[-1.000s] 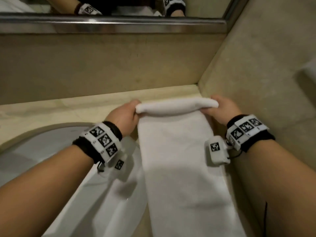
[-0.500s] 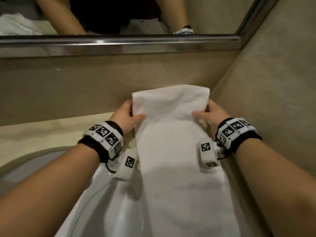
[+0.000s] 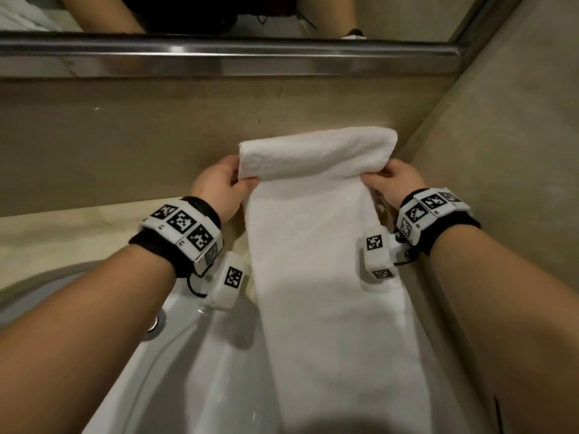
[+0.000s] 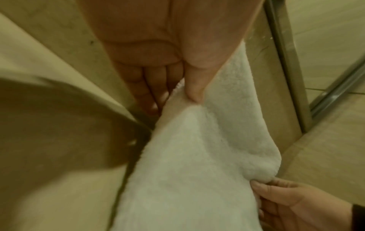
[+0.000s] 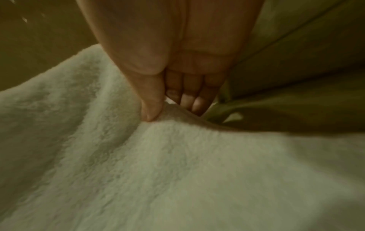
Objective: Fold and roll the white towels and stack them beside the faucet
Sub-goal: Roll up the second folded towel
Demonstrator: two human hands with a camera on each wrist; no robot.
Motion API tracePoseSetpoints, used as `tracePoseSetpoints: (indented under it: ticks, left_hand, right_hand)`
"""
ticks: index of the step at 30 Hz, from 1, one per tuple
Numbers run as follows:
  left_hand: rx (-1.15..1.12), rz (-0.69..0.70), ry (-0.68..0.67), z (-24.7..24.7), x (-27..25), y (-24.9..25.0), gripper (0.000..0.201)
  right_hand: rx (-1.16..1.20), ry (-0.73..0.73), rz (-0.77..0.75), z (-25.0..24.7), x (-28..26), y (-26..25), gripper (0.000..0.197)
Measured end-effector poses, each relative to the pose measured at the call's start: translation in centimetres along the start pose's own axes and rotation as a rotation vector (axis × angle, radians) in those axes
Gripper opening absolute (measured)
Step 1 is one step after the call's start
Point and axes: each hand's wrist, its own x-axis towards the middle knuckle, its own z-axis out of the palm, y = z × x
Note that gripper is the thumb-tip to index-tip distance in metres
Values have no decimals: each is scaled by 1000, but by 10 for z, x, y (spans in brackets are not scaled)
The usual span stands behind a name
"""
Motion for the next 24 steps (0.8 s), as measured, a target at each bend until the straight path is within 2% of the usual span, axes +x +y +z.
tracePoseSetpoints:
  ticks: [3,5,9,12,15,18,21,24]
  left_hand:
    - [54,-78,-64,9,-4,-9,39]
    - [48,-118,-61,11,-6,-14,39]
    - [-1,-158,-47,7,-21,-15,43]
    - [-31,-142,-39,3,-55,-8,42]
    - [28,-42,-113,3,-110,6,31]
    - [184,111,-300,14,-186,22,22]
    - [372,265,-470,33,-257,30,24]
    - [488,331,-614,56,-319,32,27]
  right_hand:
    - [-182,-29,58,5,-4,7,30]
    - [-270,-18,69,4,-8,8,31]
    - [-270,39,64,-14,-25,6,35]
    - [-276,18,56,-31,-54,3,35]
    - [-285,-10,-31,-45,-98,-3,32]
    - [-309,-98,-154,-57,-159,1,29]
    - [-299,-166,-277,-62,-223,16,22]
    - [-336,-248,-349,-64,-289,50,16]
